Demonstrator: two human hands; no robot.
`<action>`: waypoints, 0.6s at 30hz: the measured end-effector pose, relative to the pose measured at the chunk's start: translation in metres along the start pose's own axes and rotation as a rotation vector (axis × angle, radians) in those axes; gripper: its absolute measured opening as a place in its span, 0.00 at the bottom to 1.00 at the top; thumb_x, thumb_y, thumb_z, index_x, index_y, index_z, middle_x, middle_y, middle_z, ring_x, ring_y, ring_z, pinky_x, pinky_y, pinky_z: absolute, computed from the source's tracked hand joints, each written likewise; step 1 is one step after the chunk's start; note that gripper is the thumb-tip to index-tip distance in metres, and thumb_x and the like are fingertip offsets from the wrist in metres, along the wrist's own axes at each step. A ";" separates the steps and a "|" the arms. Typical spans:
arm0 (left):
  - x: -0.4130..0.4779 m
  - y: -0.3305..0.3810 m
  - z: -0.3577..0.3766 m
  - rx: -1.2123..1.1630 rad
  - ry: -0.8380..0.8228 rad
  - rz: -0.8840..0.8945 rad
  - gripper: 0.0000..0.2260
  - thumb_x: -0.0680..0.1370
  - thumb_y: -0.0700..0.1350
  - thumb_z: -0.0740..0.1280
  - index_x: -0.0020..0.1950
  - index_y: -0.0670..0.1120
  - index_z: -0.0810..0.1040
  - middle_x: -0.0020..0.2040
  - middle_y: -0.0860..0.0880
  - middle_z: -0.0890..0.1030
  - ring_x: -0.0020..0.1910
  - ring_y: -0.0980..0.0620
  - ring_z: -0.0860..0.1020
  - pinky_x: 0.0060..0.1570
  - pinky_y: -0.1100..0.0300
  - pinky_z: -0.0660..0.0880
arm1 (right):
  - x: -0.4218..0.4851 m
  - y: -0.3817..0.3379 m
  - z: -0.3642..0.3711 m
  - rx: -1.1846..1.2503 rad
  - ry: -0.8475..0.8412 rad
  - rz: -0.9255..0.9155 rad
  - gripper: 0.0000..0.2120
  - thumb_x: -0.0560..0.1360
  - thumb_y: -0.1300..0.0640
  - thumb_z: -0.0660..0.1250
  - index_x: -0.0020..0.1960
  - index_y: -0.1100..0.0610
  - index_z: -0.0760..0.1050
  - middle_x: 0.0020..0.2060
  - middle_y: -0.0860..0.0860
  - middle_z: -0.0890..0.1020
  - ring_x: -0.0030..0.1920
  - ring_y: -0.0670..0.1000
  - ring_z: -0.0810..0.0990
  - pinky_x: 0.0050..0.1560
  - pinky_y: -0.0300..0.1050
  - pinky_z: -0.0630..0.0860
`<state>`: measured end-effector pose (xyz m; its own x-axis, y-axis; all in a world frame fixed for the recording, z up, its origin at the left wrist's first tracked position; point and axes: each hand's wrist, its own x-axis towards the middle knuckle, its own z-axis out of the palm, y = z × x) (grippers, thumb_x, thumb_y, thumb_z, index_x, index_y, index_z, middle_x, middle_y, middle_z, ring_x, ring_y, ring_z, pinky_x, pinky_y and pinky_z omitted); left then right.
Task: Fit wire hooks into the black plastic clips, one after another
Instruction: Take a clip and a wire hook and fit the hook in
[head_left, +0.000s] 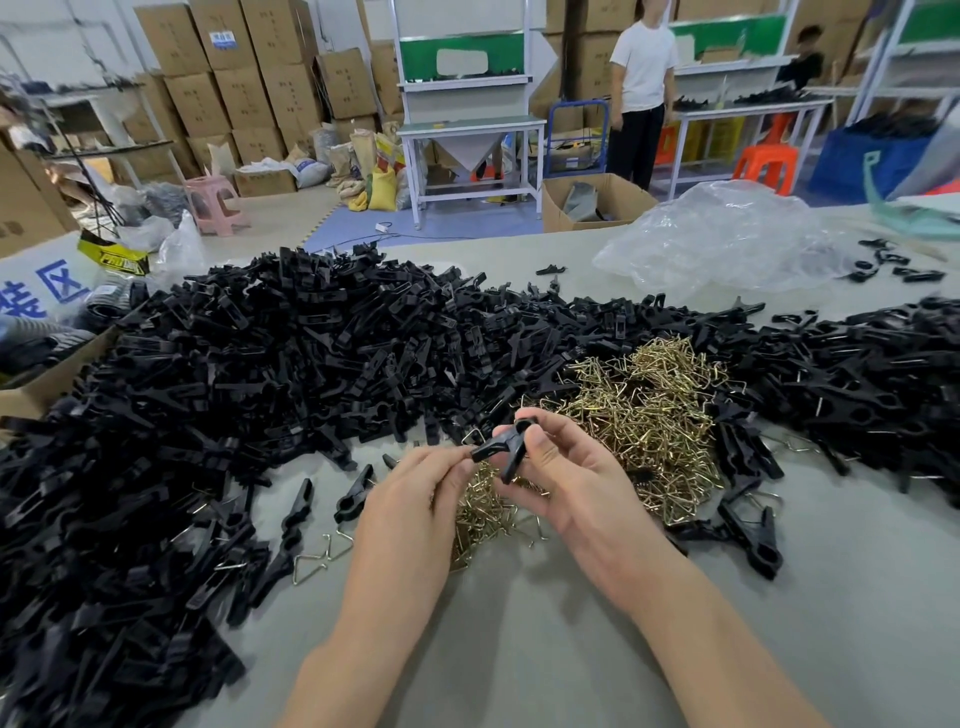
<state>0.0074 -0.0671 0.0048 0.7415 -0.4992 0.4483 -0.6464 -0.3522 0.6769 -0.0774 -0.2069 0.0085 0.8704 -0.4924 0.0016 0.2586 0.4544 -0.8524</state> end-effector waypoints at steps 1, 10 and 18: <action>0.000 0.001 0.000 -0.034 0.005 -0.035 0.08 0.81 0.49 0.64 0.54 0.60 0.82 0.42 0.66 0.80 0.46 0.68 0.77 0.44 0.74 0.69 | 0.000 0.000 0.000 0.020 -0.010 0.007 0.08 0.75 0.55 0.69 0.52 0.50 0.84 0.54 0.57 0.85 0.54 0.55 0.85 0.54 0.51 0.82; 0.008 0.009 -0.006 -0.607 -0.038 -0.327 0.08 0.79 0.42 0.69 0.57 0.51 0.79 0.44 0.53 0.87 0.42 0.57 0.82 0.44 0.68 0.76 | 0.002 -0.003 0.000 0.168 -0.009 -0.004 0.13 0.74 0.59 0.68 0.58 0.57 0.78 0.56 0.57 0.85 0.52 0.55 0.85 0.57 0.52 0.83; 0.007 0.012 0.000 -1.015 -0.124 -0.514 0.08 0.74 0.43 0.70 0.50 0.44 0.87 0.35 0.49 0.81 0.35 0.58 0.78 0.36 0.67 0.77 | 0.002 0.000 0.002 0.066 -0.056 -0.092 0.11 0.73 0.60 0.69 0.54 0.54 0.81 0.59 0.56 0.84 0.57 0.56 0.84 0.53 0.45 0.82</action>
<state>0.0049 -0.0747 0.0155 0.8170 -0.5752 -0.0408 0.2136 0.2361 0.9480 -0.0753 -0.2064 0.0094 0.8631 -0.4930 0.1092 0.3641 0.4579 -0.8110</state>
